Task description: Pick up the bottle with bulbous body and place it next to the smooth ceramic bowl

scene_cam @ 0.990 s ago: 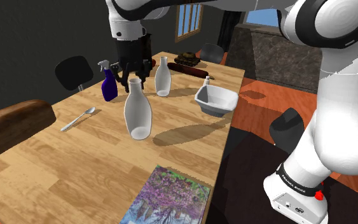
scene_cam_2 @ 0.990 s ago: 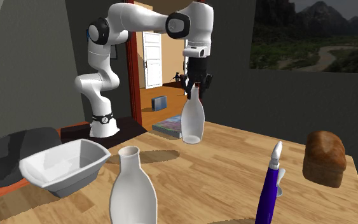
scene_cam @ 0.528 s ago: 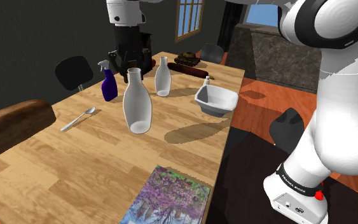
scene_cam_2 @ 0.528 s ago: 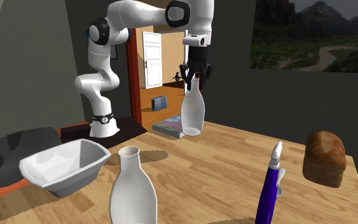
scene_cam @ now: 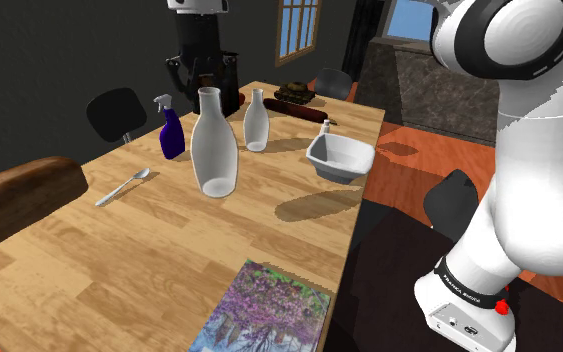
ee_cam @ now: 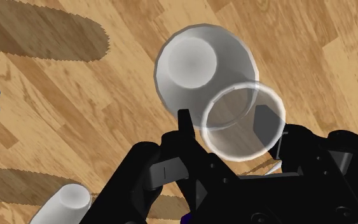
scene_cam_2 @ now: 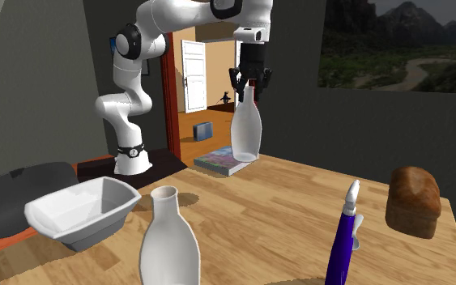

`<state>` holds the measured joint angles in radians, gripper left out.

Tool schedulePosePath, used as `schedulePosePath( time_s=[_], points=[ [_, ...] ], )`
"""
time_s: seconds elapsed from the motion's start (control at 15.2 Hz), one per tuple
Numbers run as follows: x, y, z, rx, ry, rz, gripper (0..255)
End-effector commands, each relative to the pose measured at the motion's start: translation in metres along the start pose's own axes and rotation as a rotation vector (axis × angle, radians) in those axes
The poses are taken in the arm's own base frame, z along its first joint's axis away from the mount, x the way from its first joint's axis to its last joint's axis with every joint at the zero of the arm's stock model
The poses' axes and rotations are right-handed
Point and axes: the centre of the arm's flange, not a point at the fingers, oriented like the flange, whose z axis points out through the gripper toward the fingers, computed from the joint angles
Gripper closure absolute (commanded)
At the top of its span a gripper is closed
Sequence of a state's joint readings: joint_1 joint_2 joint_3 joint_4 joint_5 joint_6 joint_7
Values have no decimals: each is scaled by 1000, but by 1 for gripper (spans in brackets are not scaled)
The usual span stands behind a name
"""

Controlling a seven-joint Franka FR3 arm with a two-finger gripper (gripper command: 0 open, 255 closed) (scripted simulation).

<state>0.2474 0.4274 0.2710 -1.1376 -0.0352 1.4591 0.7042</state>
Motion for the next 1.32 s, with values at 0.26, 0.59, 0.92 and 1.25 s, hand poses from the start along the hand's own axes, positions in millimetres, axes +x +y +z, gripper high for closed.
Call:
schedulePosePath(
  time_s=[0.26, 0.59, 0.92, 1.25],
  points=[
    [-4, 0, -30, 0, 0, 0, 255],
    [-36, 53, -55, 0, 0, 0, 255],
    [-67, 105, -80, 0, 0, 0, 255],
    [-99, 157, -105, 0, 0, 0, 255]
  ],
)
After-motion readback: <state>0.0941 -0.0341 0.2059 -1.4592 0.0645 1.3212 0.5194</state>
